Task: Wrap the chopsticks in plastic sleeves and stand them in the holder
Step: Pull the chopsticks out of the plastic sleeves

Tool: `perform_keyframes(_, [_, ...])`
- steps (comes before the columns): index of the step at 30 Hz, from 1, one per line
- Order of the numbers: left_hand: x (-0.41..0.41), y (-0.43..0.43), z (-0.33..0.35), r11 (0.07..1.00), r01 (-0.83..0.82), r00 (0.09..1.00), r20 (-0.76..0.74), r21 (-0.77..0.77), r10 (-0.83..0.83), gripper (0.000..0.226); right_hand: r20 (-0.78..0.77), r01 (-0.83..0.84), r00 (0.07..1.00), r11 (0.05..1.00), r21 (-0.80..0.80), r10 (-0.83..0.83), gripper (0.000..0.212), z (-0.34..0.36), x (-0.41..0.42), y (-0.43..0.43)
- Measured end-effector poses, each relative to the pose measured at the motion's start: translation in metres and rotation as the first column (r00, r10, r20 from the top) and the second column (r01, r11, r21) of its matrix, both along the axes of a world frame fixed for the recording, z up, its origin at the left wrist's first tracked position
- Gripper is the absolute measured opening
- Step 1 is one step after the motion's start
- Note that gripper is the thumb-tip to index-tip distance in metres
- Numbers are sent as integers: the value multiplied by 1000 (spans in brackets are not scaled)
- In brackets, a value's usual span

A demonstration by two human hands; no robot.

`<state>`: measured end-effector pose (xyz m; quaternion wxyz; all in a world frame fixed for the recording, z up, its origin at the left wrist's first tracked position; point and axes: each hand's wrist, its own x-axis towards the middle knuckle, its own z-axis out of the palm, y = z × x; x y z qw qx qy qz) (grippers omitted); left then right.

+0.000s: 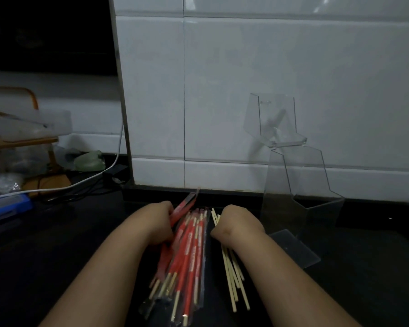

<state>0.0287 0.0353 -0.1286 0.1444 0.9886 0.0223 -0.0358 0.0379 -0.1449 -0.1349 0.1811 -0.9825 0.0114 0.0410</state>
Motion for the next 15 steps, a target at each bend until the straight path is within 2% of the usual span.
perform_keyframes(3, [0, -7, 0, 999, 17, 1000, -3, -51, -17, 46, 11, 2, 1000, 1000, 21, -2, 21, -2, 2, 0])
perform_keyframes(6, [0, -1, 3, 997, -37, 998, 47, -68, 40, 44, 16, 5, 1000, 999, 37, -6, 25, -5, 4, -2])
perform_keyframes(9, [-2, 14, 6, 995, -93, 995, 40, 24, 92, 49, 20, 7, 1000, 1000, 16, -8, 21, -4, 4, -2])
perform_keyframes(12, [-4, 24, 7, 981, -142, 989, -20, 135, 146, 62, 23, 11, 1000, 1000, -19, -10, 16, -3, 5, -2])
perform_keyframes(15, [-2, 25, 6, 981, -155, 988, 8, 113, 155, 85, 27, 12, 1000, 999, -43, -11, 18, -2, 5, -4])
